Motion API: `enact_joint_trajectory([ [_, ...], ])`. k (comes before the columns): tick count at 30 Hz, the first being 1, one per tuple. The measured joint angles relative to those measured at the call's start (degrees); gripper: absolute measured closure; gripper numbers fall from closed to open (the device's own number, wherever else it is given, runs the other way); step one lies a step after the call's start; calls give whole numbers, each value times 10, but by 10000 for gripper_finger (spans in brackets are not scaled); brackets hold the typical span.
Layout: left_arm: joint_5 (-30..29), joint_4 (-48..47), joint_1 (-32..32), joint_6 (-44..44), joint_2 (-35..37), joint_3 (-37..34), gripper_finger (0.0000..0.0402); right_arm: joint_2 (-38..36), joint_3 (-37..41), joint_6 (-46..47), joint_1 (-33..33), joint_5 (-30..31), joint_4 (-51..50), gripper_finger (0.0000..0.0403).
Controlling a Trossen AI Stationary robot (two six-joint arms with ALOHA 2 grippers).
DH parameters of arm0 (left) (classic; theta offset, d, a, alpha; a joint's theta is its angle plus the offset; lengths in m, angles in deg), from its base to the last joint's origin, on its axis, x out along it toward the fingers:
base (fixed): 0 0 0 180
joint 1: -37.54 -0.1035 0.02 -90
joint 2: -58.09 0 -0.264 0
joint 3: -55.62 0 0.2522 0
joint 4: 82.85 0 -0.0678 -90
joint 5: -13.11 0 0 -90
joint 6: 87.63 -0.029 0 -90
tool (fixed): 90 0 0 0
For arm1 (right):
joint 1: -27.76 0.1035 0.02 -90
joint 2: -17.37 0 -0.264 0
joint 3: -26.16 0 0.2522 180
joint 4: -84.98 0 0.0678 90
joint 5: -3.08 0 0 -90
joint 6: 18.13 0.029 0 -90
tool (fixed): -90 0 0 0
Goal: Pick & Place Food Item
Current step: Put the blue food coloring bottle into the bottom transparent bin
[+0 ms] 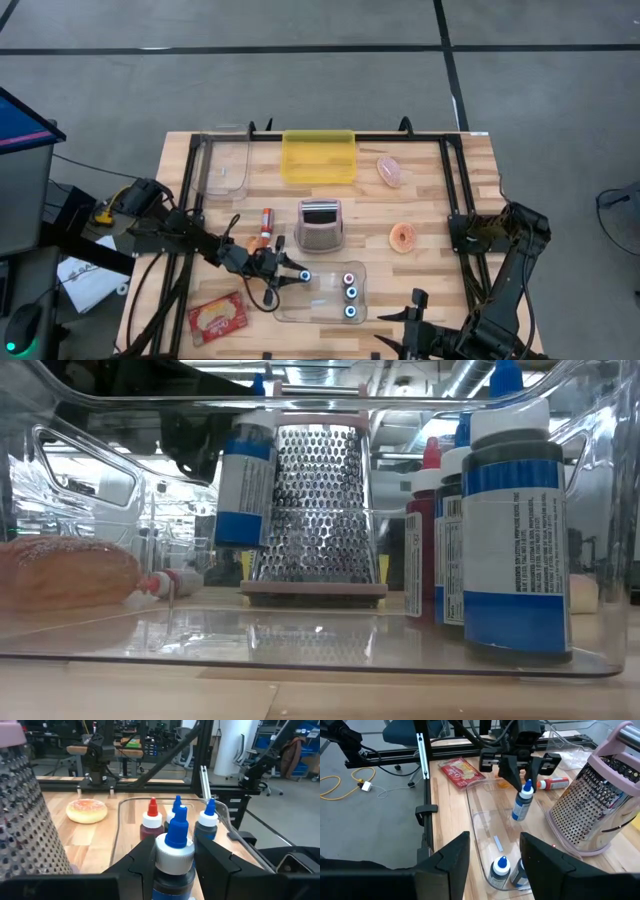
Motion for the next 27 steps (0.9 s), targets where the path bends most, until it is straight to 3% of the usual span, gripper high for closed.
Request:
enact_joint_trajectory([
  [7, -1, 16, 1, 0, -15, -7, 298, 0, 0, 0, 0, 0, 0, 239],
  [15, -21, 121, 20, -7, -51, -40, 298, 0, 0, 0, 0, 3, 1, 239],
  [27, -25, 128, 26, -10, -66, -40, 285, 0, 0, 0, -5, 5, 4, 239],
])
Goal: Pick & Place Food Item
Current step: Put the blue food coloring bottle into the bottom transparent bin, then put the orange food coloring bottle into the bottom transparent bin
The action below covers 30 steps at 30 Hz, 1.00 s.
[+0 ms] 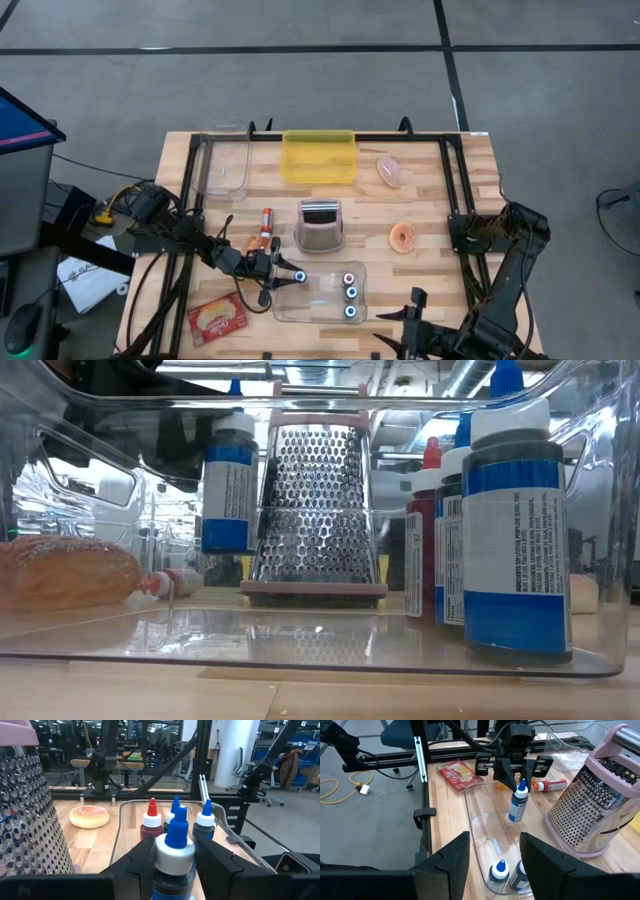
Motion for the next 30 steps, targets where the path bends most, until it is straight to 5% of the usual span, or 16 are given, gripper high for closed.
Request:
enact_joint_trajectory([
  [30, 5, 0, 6, 16, 4, -1, 231, 0, 0, 0, 0, -1, 0, 239],
])
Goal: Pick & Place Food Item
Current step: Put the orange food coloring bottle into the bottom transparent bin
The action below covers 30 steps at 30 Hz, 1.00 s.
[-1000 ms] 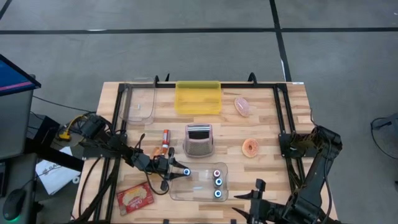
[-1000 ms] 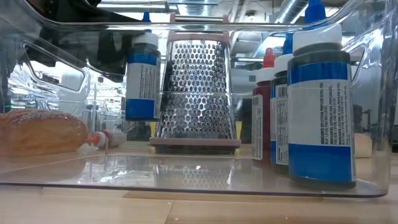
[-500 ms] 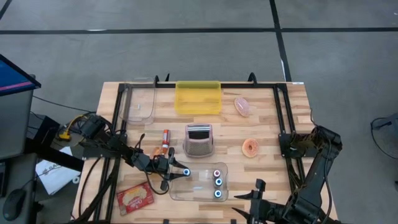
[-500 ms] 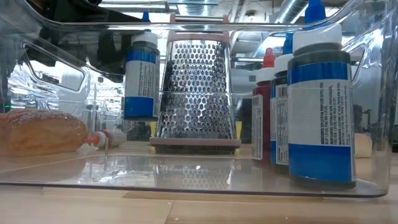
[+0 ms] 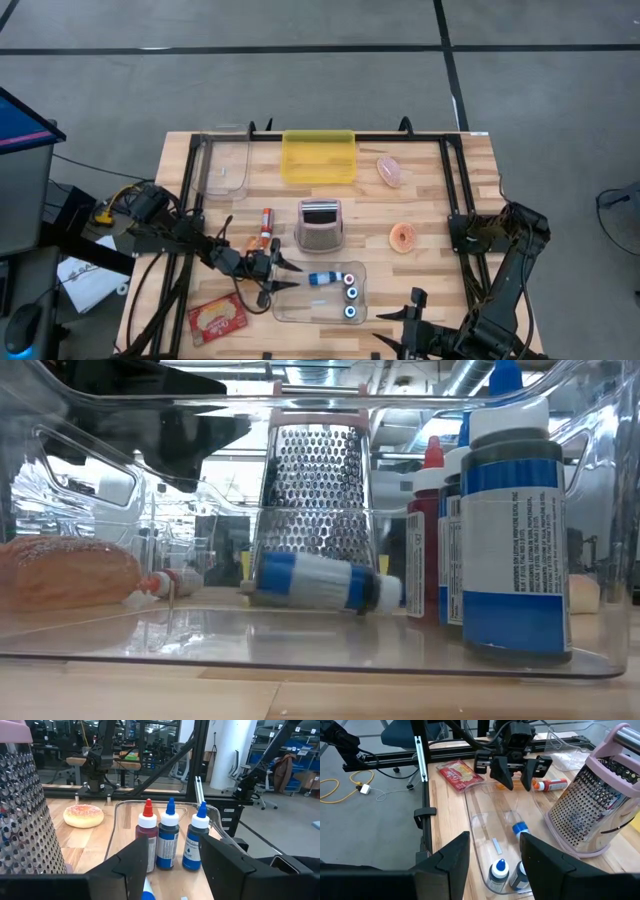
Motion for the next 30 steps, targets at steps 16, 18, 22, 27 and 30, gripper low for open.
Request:
enact_joint_trajectory([
  [16, -10, -235, 46, -39, 189, -1, 238, 0, 0, 0, 0, 0, 1, 239],
  [18, -36, -306, 56, -41, 236, -1, 238, 0, 0, 0, 0, 0, 2, 239],
  [22, -155, -471, 79, -10, 337, -1, 238, 0, 0, 0, 0, 0, 2, 239],
  [27, -261, -656, 71, 70, 436, -1, 238, 0, 0, 0, -1, 2, 1, 239],
  [30, -233, -753, 38, 93, 470, 5, 238, 0, 0, 0, -1, 7, 1, 239],
])
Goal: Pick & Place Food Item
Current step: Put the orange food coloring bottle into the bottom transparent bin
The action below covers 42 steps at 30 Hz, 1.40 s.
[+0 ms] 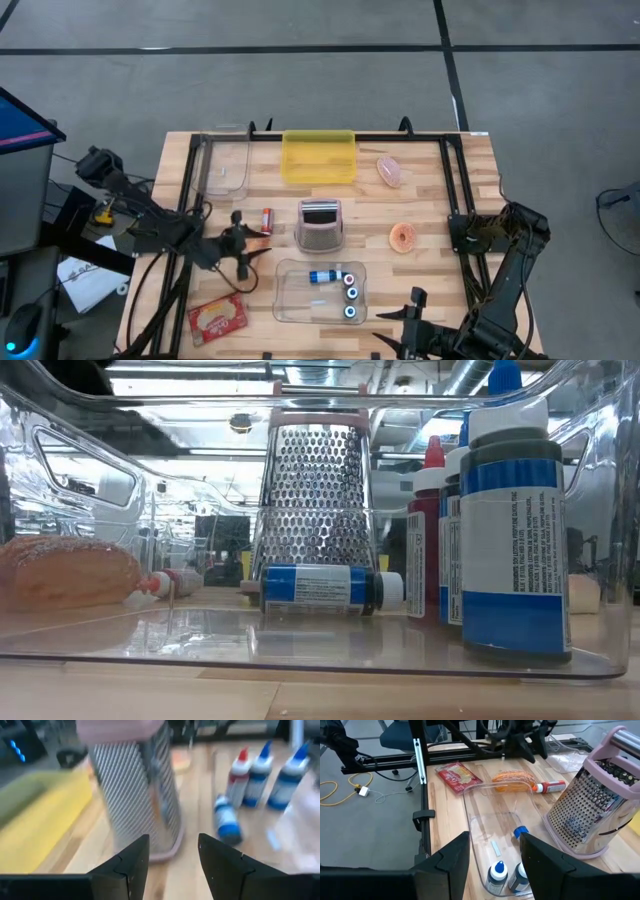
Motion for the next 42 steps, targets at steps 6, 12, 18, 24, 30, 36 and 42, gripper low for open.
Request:
enact_joint_trajectory([
  [6, 133, -234, -94, -34, -8, 79, 238, 0, 0, -1, -10, -3, -1, 239],
  [12, 152, -395, -156, -204, -54, 183, 238, 0, 0, -5, -19, -18, -5, 239],
  [18, 151, -471, -211, -317, -120, 255, 231, 0, 0, -7, -18, -21, -6, 239],
  [24, 111, -550, -232, -453, -215, 280, 197, 0, 0, -7, -17, -28, -7, 239],
  [30, 57, -560, -231, -549, -287, 280, 154, 0, 0, -6, -13, -29, -7, 239],
  [36, 56, -558, -219, -627, -326, 280, 132, 0, 0, -6, -8, -29, -7, 239],
  [42, 64, -540, -202, -690, -338, 280, 125, 0, 0, -1, 2, -29, -5, 239],
])
